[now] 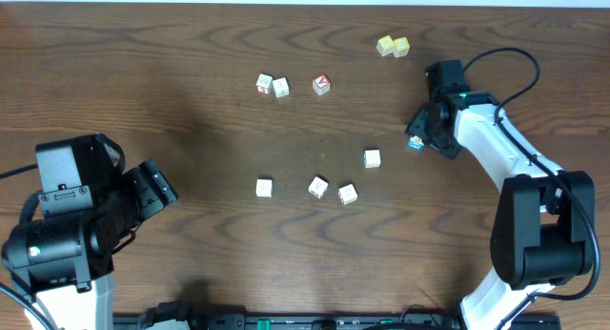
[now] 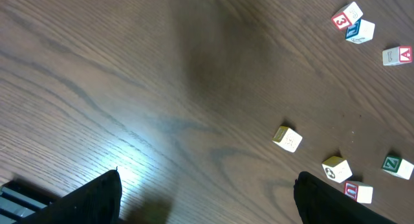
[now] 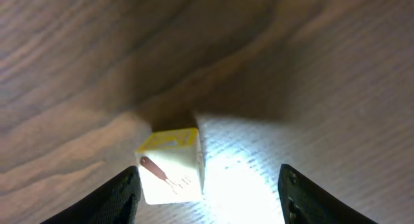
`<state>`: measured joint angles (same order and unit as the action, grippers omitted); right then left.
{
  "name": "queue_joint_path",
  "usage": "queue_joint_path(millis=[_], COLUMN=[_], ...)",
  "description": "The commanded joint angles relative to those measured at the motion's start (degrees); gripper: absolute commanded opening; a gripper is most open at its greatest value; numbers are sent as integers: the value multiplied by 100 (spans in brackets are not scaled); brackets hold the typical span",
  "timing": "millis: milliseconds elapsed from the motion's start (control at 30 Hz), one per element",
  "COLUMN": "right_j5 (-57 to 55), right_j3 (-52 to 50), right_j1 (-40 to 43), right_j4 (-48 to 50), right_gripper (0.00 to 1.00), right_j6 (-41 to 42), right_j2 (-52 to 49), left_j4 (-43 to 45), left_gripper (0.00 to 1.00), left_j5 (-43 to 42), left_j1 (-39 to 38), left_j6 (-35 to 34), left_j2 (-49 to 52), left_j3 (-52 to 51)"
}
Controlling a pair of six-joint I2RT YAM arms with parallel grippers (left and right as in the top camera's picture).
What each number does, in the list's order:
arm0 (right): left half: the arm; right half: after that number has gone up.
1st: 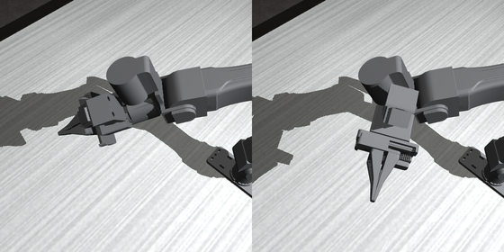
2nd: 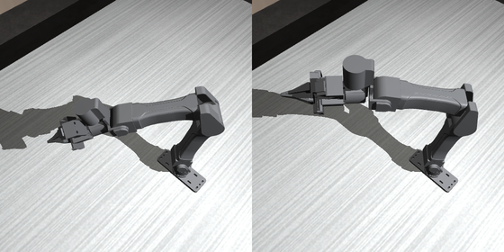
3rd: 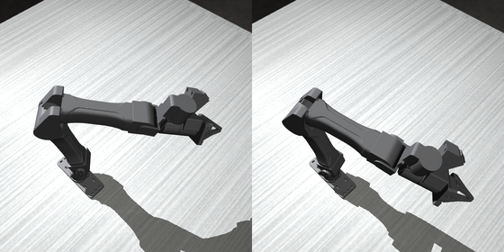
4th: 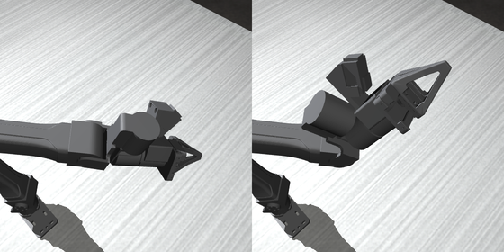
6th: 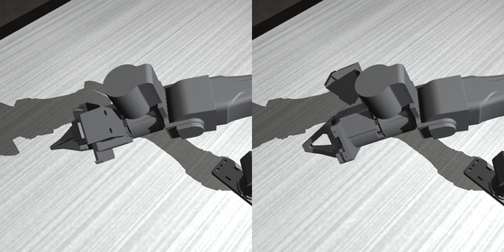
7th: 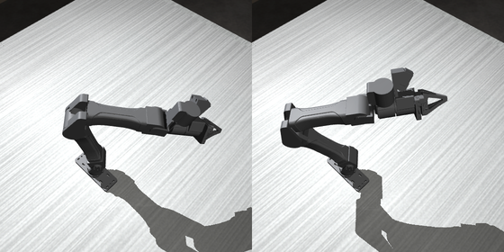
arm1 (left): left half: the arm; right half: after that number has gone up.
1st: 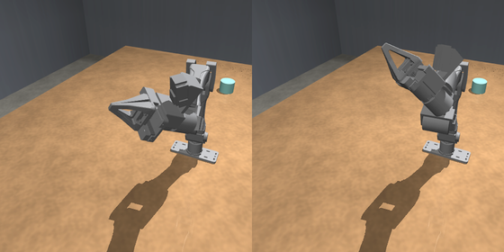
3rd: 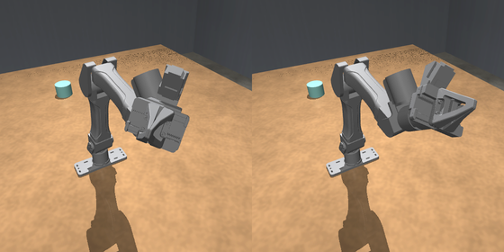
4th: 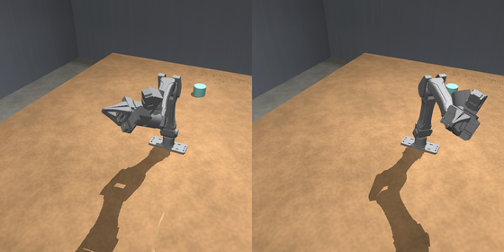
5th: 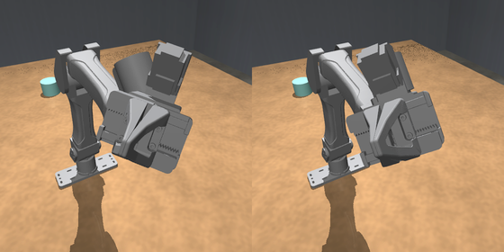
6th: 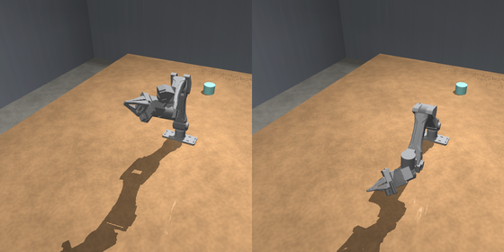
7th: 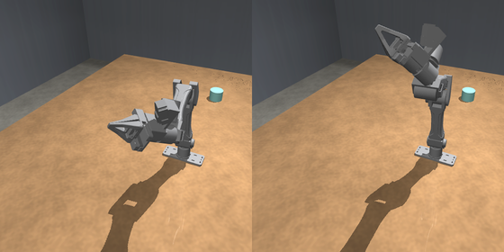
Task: Lift 5 blocks
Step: 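Swing the right arm over the yellow-edged 'K' block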
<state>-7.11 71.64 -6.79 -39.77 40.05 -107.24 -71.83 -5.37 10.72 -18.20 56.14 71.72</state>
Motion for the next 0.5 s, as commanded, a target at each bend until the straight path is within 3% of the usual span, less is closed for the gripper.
queue_joint_path(millis=[0, 467], right_j5=[197, 793], right_j3=[-20, -20], right_j1=[20, 20], right_j4=[87, 483], right_gripper=[66, 70], right_j6=[-195, 186], right_j2=[-203, -380], left_j4=[-15, -15], left_gripper=[85, 85], left_j5=[94, 92], left_j1=[-17, -17], left_j6=[-52, -52], left_j2=[-4, -4], left_j3=[50, 50])
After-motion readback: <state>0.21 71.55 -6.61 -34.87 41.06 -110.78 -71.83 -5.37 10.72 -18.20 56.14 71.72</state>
